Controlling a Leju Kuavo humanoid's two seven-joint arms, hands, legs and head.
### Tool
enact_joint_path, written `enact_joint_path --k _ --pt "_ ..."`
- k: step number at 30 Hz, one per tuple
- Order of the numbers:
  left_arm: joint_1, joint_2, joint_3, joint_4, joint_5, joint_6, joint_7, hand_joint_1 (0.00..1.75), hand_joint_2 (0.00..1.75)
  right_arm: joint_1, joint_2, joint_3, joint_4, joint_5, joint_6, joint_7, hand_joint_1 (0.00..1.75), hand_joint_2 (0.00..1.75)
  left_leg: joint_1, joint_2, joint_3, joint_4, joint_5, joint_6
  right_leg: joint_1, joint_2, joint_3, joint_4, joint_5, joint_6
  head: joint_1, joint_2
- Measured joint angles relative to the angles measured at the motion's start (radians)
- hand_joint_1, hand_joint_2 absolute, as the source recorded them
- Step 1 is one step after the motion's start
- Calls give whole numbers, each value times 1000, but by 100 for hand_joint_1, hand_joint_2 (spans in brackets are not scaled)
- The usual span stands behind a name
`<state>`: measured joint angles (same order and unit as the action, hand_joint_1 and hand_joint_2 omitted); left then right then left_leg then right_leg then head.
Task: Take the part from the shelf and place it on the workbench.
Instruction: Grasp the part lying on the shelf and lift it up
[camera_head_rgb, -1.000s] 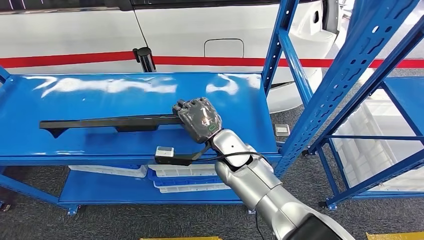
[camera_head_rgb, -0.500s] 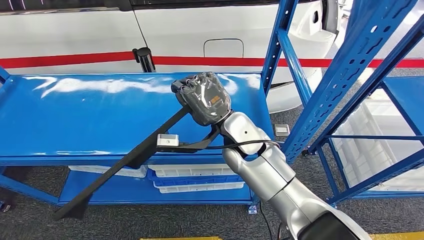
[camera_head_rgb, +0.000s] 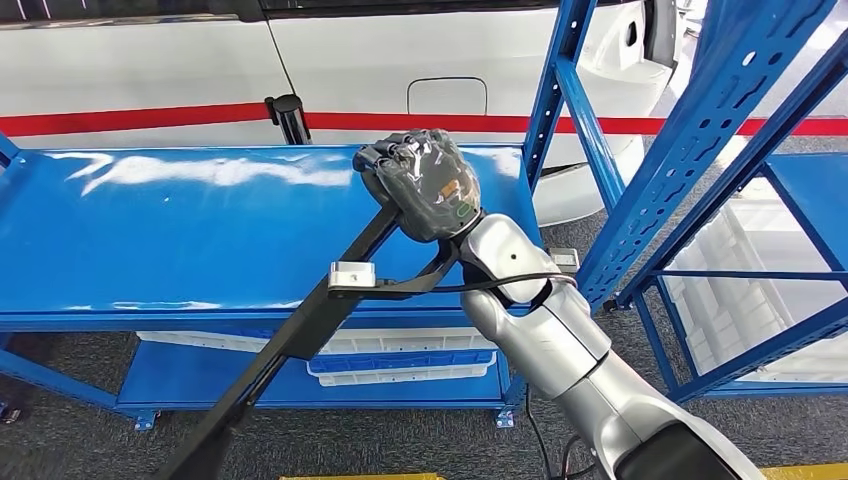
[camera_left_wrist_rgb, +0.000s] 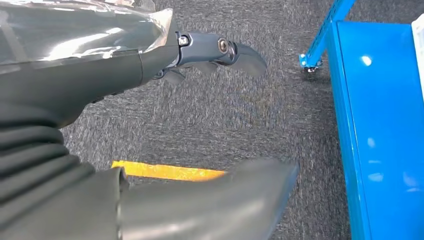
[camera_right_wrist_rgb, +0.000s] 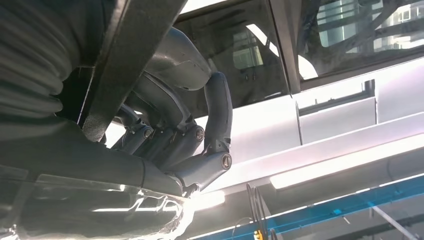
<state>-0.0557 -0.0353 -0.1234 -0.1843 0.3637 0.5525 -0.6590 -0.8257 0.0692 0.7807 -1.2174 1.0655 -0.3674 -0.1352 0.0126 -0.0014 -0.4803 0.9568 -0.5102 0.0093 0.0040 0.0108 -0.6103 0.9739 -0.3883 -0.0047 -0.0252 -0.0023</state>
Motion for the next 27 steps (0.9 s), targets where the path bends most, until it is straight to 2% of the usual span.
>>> enact_joint_path --k 11,22,27 --pt "0 1 9 0 1 -5 14 0 175 -8 -18 11 -10 -12 3 10 175 175 0 0 0 0 0 0 0 0 0 0 0 0 0 0" --pt "-1 2 8 0 -23 -18 164 0 175 1 -29 30 -9 -4 -1 27 175 175 0 0 0 0 0 0 0 0 0 0 0 0 0 0" --pt "-1 2 2 0 -38 -25 193 0 175 47 -30 46 -4 13 -12 42 175 175 0 0 0 0 0 0 0 0 0 0 0 0 0 0"
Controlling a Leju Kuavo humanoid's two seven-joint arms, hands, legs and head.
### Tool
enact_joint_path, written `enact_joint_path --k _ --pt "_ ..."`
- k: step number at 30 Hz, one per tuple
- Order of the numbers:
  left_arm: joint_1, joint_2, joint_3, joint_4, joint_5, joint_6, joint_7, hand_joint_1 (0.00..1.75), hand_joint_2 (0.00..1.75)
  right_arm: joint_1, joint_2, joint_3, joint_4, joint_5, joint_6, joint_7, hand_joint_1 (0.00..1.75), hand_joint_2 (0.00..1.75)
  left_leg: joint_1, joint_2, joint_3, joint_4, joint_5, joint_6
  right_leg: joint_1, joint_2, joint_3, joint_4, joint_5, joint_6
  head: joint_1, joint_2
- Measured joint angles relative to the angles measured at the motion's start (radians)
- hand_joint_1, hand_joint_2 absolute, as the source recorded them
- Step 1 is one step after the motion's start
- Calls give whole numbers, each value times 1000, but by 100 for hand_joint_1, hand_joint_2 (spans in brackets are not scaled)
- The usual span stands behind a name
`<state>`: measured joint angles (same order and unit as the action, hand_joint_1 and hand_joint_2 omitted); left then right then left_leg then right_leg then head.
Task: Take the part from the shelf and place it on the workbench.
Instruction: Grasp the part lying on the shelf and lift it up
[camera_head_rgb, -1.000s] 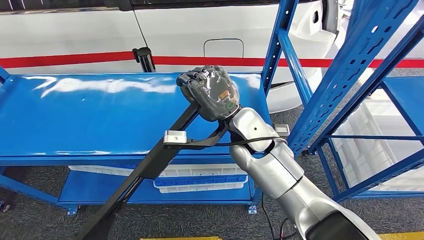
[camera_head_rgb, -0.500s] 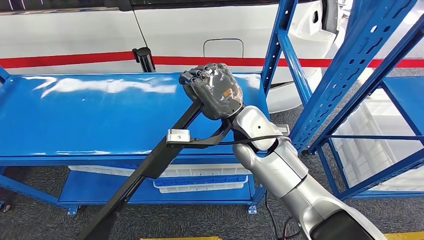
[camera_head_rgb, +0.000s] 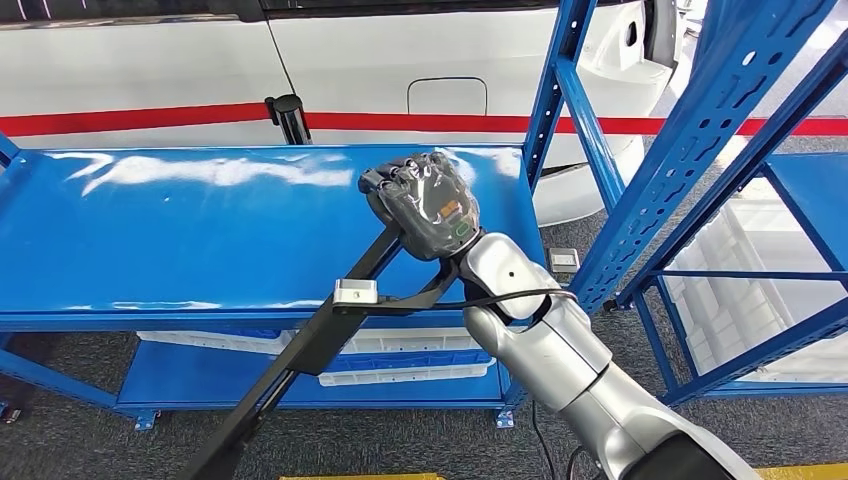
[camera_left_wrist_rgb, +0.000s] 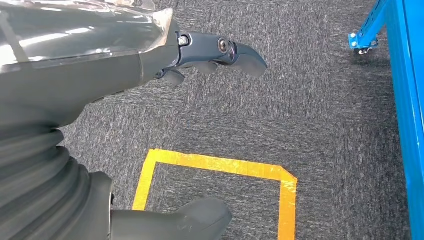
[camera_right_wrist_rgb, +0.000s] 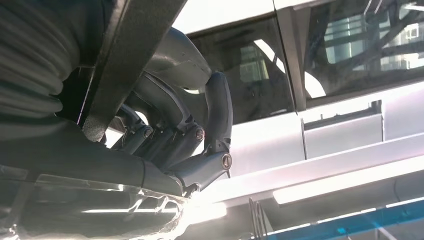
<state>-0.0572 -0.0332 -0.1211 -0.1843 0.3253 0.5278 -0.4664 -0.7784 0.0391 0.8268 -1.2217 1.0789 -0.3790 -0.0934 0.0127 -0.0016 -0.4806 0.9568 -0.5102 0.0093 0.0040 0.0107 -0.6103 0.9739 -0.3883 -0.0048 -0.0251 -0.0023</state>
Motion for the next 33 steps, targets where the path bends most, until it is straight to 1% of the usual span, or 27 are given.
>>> enact_joint_path --k 6,10,12,13,14,15,16,17,18,19,20,21,22,23,24,25,27,28,29,30,31,32,33 --pt "0 0 -6 0 -39 -15 3 0 175 36 -3 -2 0 34 -6 8 175 175 0 0 0 1 -1 1 -1 0 0 -1 0 0 0 0" --pt "0 2 -6 0 -61 -16 11 0 175 53 -2 -9 0 45 -5 9 175 175 -3 -1 -2 7 -4 10 -7 0 0 -4 4 5 -1 0" --pt "-2 2 -8 0 -65 -15 14 0 175 58 -1 -16 -1 48 -5 9 175 175 0 2 5 -7 6 17 -3 0 -2 -1 3 10 0 0" --pt "-3 2 -8 0 -66 -14 15 0 175 59 -1 -20 -2 50 -5 9 175 175 4 5 11 -17 12 21 -1 0 -12 17 -6 11 1 0" --pt "-4 1 -9 0 -67 -14 15 0 175 59 -1 -23 -2 50 -6 9 175 175 9 7 16 -27 18 25 0 -1 -32 56 -22 11 3 0" --pt "-4 1 -10 0 -68 -13 15 0 175 61 -2 -26 -2 50 -6 9 175 175 13 9 20 -31 21 26 -3 -2 -63 116 -46 11 5 0" --pt "-5 1 -10 0 -69 -13 15 0 175 64 -3 -27 -2 50 -6 9 175 175 14 10 20 -32 21 27 -7 -2 -101 190 -71 12 6 0" --pt "-5 1 -10 0 -70 -12 15 0 175 69 -5 -29 -2 51 -6 9 175 175 16 10 21 -32 20 25 -12 -2 -136 257 -90 15 6 0" --pt "-5 1 -10 0 -71 -12 15 0 175 74 -7 -30 -2 52 -7 9 175 175 18 10 23 -31 18 22 -18 -3 -159 295 -95 22 6 0" --pt "-5 0 -11 0 -72 -12 15 0 175 80 -9 -31 -2 55 -8 9 175 175 21 10 26 -30 14 16 -24 -4 -163 293 -84 32 6 0" --pt "-5 0 -11 0 -73 -12 15 0 175 84 -10 -32 -2 58 -9 9 175 175 26 9 31 -28 8 9 -31 -6 -146 250 -59 45 6 0" --pt "-6 0 -12 0 -74 -12 15 0 175 87 -11 -32 -2 62 -11 10 175 175 30 8 36 -23 -1 -1 -37 -10 -114 178 -25 59 6 0" --pt "-7 1 -13 0 -74 -13 16 0 175 89 -11 -33 -3 66 -14 12 175 175 32 8 38 -16 -11 -12 -39 -12 -80 113 -4 68 8 0" --pt "-10 3 -13 0 -75 -13 17 0 175 91 -12 -34 -3 71 -17 15 175 175 32 8 38 -8 -21 -22 -42 -12 -57 67 8 69 9 0" --pt "-12 4 -14 0 -77 -14 18 0 175 94 -12 -36 -4 77 -19 18 175 175 31 8 36 -1 -29 -30 -42 -11 -44 44 9 65 8 0" --pt "-14 5 -15 0 -79 -15 19 0 175 98 -12 -39 -6 82 -21 22 175 175 31 8 34 3 -33 -35 -40 -6 -43 45 0 56 7 0" --pt "-18 4 -18 0 -84 -18 20 0 175 106 -11 -44 -9 91 -22 26 175 175 36 9 36 7 -40 -41 -39 -1 -47 53 -8 40 2 0" --pt "-19 4 -20 0 -86 -19 20 0 175 107 -10 -47 -12 95 -22 26 175 175 38 10 30 23 -52 -42 -38 1 -46 55 -12 32 1 0" --pt "-21 3 -22 -1 -87 -20 20 0 175 108 -9 -49 -15 98 -22 27 175 175 39 10 11 62 -75 -43 -37 2 -45 55 -15 26 0 0" --pt "-24 4 -23 -1 -89 -20 20 0 175 110 -9 -51 -18 100 -22 27 175 175 37 10 -21 123 -104 -42 -34 2 -43 54 -16 21 -1 0" --pt "-25 4 -24 -1 -90 -20 20 0 175 112 -8 -53 -19 102 -22 27 175 175 35 9 -64 200 -135 -39 -30 2 -43 54 -17 17 -1 0" --pt "-25 4 -24 -1 -90 -20 20 0 175 115 -9 -53 -20 103 -22 27 175 175 31 9 -107 272 -158 -36 -25 2 -43 55 -18 13 -2 0" --pt "-25 4 -24 0 -90 -20 21 0 175 119 -9 -53 -20 103 -22 27 175 175 28 9 -140 319 -164 -31 -20 3 -43 55 -18 9 -1 0"
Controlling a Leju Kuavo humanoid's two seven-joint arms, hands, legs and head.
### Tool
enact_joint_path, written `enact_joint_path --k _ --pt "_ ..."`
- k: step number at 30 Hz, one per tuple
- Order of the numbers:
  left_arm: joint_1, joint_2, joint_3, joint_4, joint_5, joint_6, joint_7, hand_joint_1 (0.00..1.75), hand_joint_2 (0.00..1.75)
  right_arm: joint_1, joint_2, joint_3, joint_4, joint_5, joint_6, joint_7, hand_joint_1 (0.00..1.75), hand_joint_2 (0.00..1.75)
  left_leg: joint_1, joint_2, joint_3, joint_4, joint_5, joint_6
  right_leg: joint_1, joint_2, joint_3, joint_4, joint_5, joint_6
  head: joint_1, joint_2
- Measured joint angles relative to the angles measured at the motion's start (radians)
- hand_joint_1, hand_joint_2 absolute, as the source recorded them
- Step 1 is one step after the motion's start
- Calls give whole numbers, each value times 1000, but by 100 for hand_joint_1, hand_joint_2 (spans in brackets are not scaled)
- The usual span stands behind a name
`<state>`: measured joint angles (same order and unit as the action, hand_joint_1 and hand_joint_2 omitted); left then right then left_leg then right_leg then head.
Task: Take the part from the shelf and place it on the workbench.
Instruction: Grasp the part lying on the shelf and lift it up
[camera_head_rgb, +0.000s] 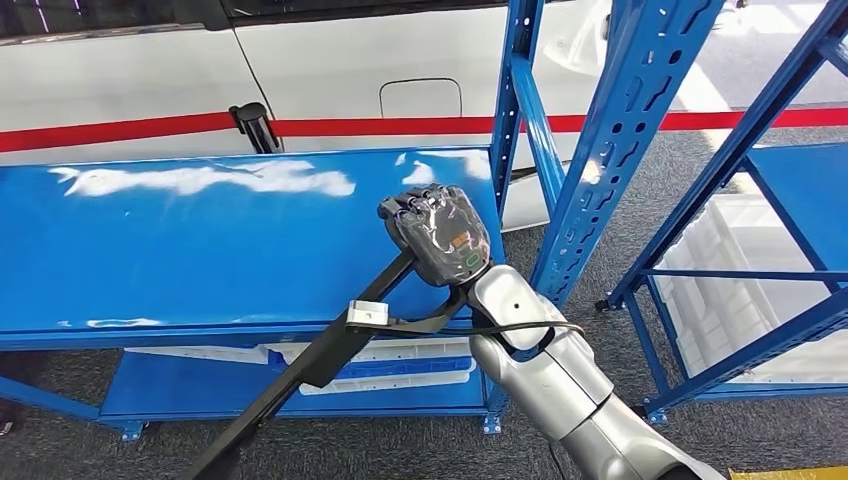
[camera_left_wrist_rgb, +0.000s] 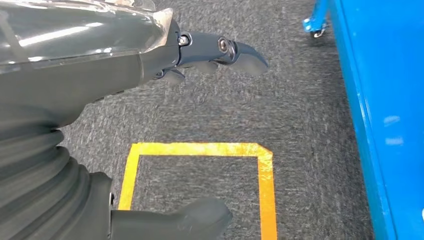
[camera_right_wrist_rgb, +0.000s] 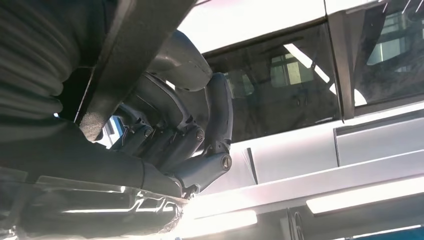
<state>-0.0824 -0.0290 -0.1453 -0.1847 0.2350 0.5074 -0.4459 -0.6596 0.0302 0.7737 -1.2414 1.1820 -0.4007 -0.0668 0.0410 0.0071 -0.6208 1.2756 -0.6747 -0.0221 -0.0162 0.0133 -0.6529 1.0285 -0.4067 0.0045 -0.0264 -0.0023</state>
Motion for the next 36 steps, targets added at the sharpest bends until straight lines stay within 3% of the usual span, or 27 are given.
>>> enact_joint_path --k 1,2,4,5,6,8,10,12,14,16,17,19,20,22,24,26,29,30,31,32,33,34,36 --pt "0 0 0 0 0 0 1 0 175 3 0 -1 0 1 0 0 175 175 -4 0 -16 9 15 7 5 1 1 0 0 -2 0 0" --pt "1 0 0 0 0 0 1 0 175 4 0 -2 -1 1 0 0 175 175 -8 -1 -12 -22 49 18 10 3 3 0 0 -4 0 0" --pt "0 1 0 0 0 0 2 0 175 4 0 -3 -3 4 1 0 175 175 -22 -3 35 -149 129 45 17 5 7 0 1 -6 1 0" --pt "-1 2 -1 0 0 -1 2 0 175 4 0 -4 -4 5 2 0 175 175 -30 -2 57 -202 153 55 19 5 7 0 2 -6 1 0" --pt "-2 3 -1 0 0 -1 2 0 175 4 0 -5 -4 6 3 0 175 175 -36 -1 69 -234 163 62 20 4 7 0 3 -5 1 0" --pt "-3 3 -1 0 1 0 1 0 175 5 0 -6 -5 8 6 0 175 175 -45 3 70 -248 167 65 19 1 5 -2 8 1 0 0" --pt "-2 1 -1 0 2 0 0 0 175 5 0 -10 -6 10 6 0 175 175 -40 4 73 -261 183 68 19 -2 -4 9 3 9 1 0" --pt "-3 -1 -1 0 2 -1 0 0 175 5 -1 -13 -7 10 6 0 175 175 -33 6 72 -272 198 73 20 -4 -37 80 -38 10 5 0" --pt "-3 -3 -1 0 2 0 -1 0 175 8 -3 -15 -7 10 6 0 175 175 -33 7 65 -273 204 75 16 -4 -88 210 -99 10 7 0" --pt "-3 -4 -1 0 2 0 -1 0 175 12 -7 -15 -7 10 6 0 175 175 -33 7 59 -272 207 73 12 -4 -106 278 -121 19 7 0" --pt "-3 -5 -1 0 2 0 -1 0 175 14 -8 -15 -7 10 6 0 175 175 -33 7 58 -271 207 72 9 -5 -88 256 -111 26 7 0" --pt "-3 -6 -1 0 2 0 -1 0 175 13 -9 -16 -7 11 6 0 175 175 -33 6 58 -269 207 69 5 -9 -11 124 -69 38 8 0" --pt "-3 -6 -1 0 2 0 -1 0 175 11 -8 -16 -7 11 7 0 175 175 -35 6 57 -267 205 65 6 -11 26 58 -54 38 7 0" --pt "-3 -7 -1 0 2 0 -2 0 175 9 -5 -17 -7 12 8 0 175 175 -37 7 52 -265 206 54 9 -14 61 -10 -44 29 6 0" --pt "-3 -7 0 0 2 0 -2 0 175 9 -3 -19 -8 12 9 0 175 175 -34 7 48 -265 208 42 8 -12 63 -17 -40 17 5 0" --pt "-4 -8 -1 0 2 0 -3 0 175 7 1 -20 -8 13 10 0 175 175 -29 4 38 -241 188 31 2 -11 69 -27 -35 4 4 0" --pt "-3 -8 -1 0 2 0 -4 0 175 5 7 -20 -8 14 12 0 175 175 -22 -3 -37 -79 101 14 -3 -12 72 -33 -32 -11 0 0" --pt "-2 -7 0 0 2 0 -4 0 175 6 8 -20 -8 14 14 0 175 175 -20 -5 -66 -23 82 9 -3 -12 72 -33 -32 -11 0 0" --pt "-1 -7 0 0 2 0 -4 0 175 7 9 -20 -8 14 15 0 175 175 -18 -5 -82 6 81 6 -3 -12 72 -33 -32 -11 0 0" --pt "-1 -7 0 0 3 0 -4 0 175 8 9 -19 -8 14 17 -1 175 175 -15 -5 -80 -3 99 3 -4 -11 72 -33 -32 -11 0 0" --pt "0 -6 0 0 3 0 -4 0 175 9 9 -19 -8 14 18 -1 175 175 -11 -5 -59 -49 133 2 -5 -11 73 -32 -32 -10 0 0" --pt "0 -6 0 0 3 0 -4 0 175 8 10 -19 -8 15 19 -1 175 175 -7 -5 -26 -118 170 0 -5 -10 74 -32 -33 -9 0 0" --pt "-1 -6 0 0 2 0 -4 0 175 7 13 -20 -8 17 20 -2 175 175 -6 -8 28 -233 212 0 0 -8 72 -28 -33 -3 1 0"
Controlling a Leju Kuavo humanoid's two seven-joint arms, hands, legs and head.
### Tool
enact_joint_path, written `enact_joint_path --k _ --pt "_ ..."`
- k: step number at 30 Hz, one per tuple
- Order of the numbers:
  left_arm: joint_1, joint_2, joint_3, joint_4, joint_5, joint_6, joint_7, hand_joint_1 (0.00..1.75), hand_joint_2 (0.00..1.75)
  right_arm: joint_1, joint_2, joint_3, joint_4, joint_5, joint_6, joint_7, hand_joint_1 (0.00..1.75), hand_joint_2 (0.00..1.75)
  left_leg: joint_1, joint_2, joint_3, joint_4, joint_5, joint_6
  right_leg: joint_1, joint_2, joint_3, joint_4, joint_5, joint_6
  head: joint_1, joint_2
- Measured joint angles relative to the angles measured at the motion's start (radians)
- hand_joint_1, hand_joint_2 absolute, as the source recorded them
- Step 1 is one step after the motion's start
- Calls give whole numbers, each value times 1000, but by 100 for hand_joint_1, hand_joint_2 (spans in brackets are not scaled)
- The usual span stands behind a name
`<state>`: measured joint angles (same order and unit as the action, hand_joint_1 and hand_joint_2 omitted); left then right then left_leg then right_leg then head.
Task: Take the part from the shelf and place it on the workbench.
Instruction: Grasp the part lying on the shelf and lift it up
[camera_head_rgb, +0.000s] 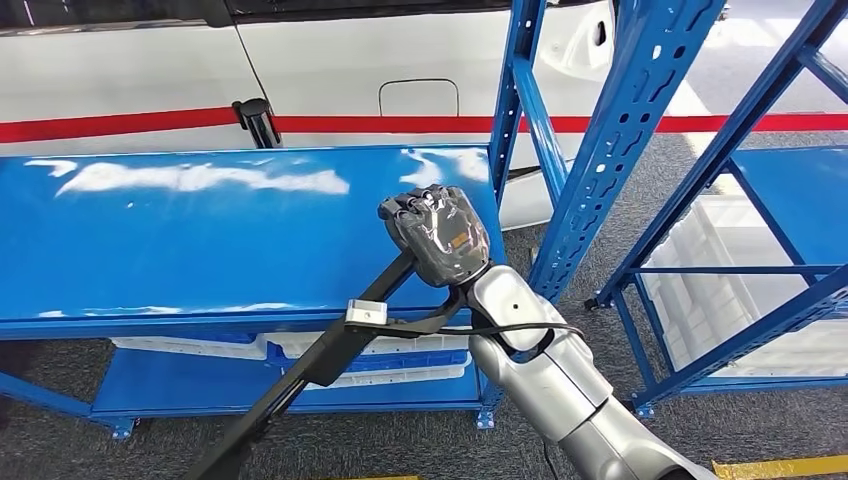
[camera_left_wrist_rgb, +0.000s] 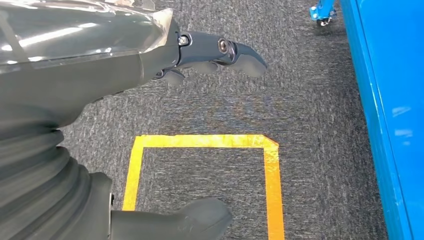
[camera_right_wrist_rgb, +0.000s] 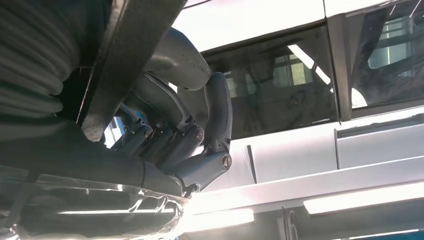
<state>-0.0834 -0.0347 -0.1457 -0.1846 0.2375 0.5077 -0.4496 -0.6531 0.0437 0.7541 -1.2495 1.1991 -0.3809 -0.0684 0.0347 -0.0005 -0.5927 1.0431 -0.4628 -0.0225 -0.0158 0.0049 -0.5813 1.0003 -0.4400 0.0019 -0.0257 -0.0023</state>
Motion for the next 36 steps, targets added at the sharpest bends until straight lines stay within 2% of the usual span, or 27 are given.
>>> enact_joint_path --k 2,4,5,6,9,10,11,12,14,15,16,18,19,20,21,22,24,25,26,27,29,30,31,32,34,35,36 --pt "0 -1 0 0 -1 1 1 0 175 -1 3 0 0 1 1 0 175 175 -6 -3 11 -31 3 7 5 1 -5 -1 3 11 0 0" --pt "-1 -2 0 0 -2 4 1 0 175 -2 4 0 0 1 2 -1 175 175 -9 -3 9 -35 9 25 4 0 -10 0 3 23 1 0" --pt "-1 -3 0 0 -2 5 1 0 175 -3 3 -1 0 1 2 -1 175 175 -10 -2 9 -39 13 34 4 -1 -19 15 -8 26 1 0" --pt "-1 -3 0 0 -2 7 1 0 175 -4 3 -2 0 1 2 -2 175 175 -10 -1 9 -42 18 42 4 -2 -37 52 -29 26 2 0" --pt "-2 -3 0 0 -3 8 1 0 175 -3 1 -2 0 1 5 -2 175 175 -15 0 4 -43 22 55 3 -3 -125 246 -112 15 5 0" --pt "-2 -3 0 0 -3 8 1 0 175 -2 0 -2 0 1 6 -2 175 175 -18 0 3 -43 23 56 3 -3 -141 284 -123 17 5 0" --pt "-2 -4 0 0 -3 8 1 0 175 -1 -2 -2 0 1 7 -2 175 175 -20 0 2 -43 24 57 4 -3 -138 285 -118 21 5 0" --pt "-2 -5 0 0 -3 8 1 0 175 0 -3 -2 0 1 7 -2 175 175 -21 -1 3 -42 24 57 4 -3 -114 244 -99 26 5 0" --pt "-2 -5 0 0 -3 8 1 0 175 -1 -3 -3 0 1 7 -2 175 175 -23 -2 3 -40 24 56 5 -3 -37 100 -50 31 5 0" --pt "-2 -6 0 0 -3 8 1 0 175 -2 -3 -3 0 1 7 -2 175 175 -25 -2 2 -38 24 53 8 -4 -8 43 -32 28 5 0" --pt "-2 -6 0 0 -3 8 1 0 175 -2 -3 -3 0 1 7 -2 175 175 -26 -2 0 -37 25 49 10 -4 8 12 -22 24 5 0" --pt "-1 -6 0 0 -3 8 1 0 175 -2 -3 -3 0 2 7 -2 175 175 -27 -2 -3 -36 30 38 13 -3 11 2 -14 14 4 0" --pt "-1 -5 0 0 -4 8 1 0 175 -2 -3 -3 0 2 7 -2 175 175 -25 -2 -5 -34 28 32 9 -3 10 0 -9 8 4 0" --pt "-1 -5 0 0 -4 8 1 0 175 -2 -2 -3 -1 4 7 -2 175 175 -24 -2 -10 -24 15 27 4 -3 9 -3 -4 2 3 0" --pt "-1 -5 0 0 -5 8 1 0 175 -2 0 -3 -1 4 8 -2 175 175 -22 -2 -21 3 -10 21 -1 -4 8 -6 1 -6 3 0" --pt "-1 -5 0 0 -6 8 1 0 175 -2 1 -2 -2 5 8 -2 175 175 -19 -2 -38 50 -47 16 -3 -4 5 -7 6 -11 2 0" --pt "-1 -5 0 0 -6 8 1 0 175 0 3 -2 -2 7 10 -2 175 175 -16 -2 -84 178 -121 5 -2 -5 -5 -7 13 -17 2 0" --pt "-1 -5 0 0 -6 8 1 0 175 3 3 -1 -2 8 12 -2 175 175 -14 -2 -98 225 -140 1 -2 -6 -11 -6 17 -17 2 0" --pt "-1 -4 0 0 -6 8 2 0 175 5 3 -1 -2 8 14 -2 175 175 -11 -2 -96 239 -141 -2 -2 -6 -17 -5 21 -16 2 0" --pt "-1 -4 0 0 -6 8 2 0 175 8 3 -1 -2 9 16 -2 175 175 -8 -2 -74 212 -124 -5 -3 -5 -22 -4 25 -13 2 0" --pt "-3 -4 0 0 -6 8 3 0 175 10 3 -2 -2 9 17 -2 175 175 -2 -3 11 78 -75 -8 -4 -4 -32 3 31 -5 1 0" --pt "-4 -4 0 0 -6 8 3 0 175 9 3 -3 -3 10 18 -2 175 175 -2 -5 46 19 -57 -6 -2 -4 -36 7 34 -1 2 0" --pt "-5 -4 0 0 -6 9 3 0 175 9 3 -4 -4 10 18 -2 175 175 -3 -7 66 -19 -48 -3 1 -4 -39 10 37 5 3 0" --pt "-5 -4 0 0 -6 9 3 0 175 9 3 -5 -5 10 18 -2 175 175 -6 -8 70 -32 -46 3 4 -4 -42 11 42 12 4 0" --pt "-6 -4 0 0 -6 9 4 0 175 9 4 -5 -7 10 18 -2 175 175 -12 -8 60 -32 -30 22 7 -4 -48 8 53 30 5 0" --pt "-6 -5 0 0 -6 9 4 0 175 8 3 -6 -7 10 18 -2 175 175 -14 -6 54 -35 -21 33 6 -3 -56 13 48 35 5 0" --pt "-7 -6 0 0 -6 9 4 0 175 8 2 -7 -7 9 18 -2 175 175 -15 -3 46 -39 -10 44 5 -3 -70 35 28 36 7 0"
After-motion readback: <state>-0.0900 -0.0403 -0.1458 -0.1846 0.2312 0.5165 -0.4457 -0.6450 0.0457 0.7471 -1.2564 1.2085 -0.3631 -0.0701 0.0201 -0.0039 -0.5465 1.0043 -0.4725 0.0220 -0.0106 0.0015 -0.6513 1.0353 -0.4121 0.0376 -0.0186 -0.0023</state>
